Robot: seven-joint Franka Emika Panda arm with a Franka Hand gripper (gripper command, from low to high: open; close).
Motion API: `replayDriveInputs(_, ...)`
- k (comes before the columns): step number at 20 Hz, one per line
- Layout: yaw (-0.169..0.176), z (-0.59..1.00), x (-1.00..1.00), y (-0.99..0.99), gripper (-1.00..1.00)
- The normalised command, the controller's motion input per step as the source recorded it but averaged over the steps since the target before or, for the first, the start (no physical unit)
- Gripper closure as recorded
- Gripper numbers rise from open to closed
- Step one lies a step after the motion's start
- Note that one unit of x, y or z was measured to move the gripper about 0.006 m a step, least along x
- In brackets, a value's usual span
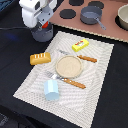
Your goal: Interact with the objects in diverse but meaningful ways.
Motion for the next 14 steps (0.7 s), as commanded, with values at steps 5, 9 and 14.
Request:
replayDriveInputs(5, 0.000, 0.00, -0.35, 0.04, -1.00)
replayDriveInputs(9, 0.000, 0.45, -0.30, 0.13, -1.00)
replayDriveInputs(14, 0.000, 0.96, 0.06, 0.47, -1.00)
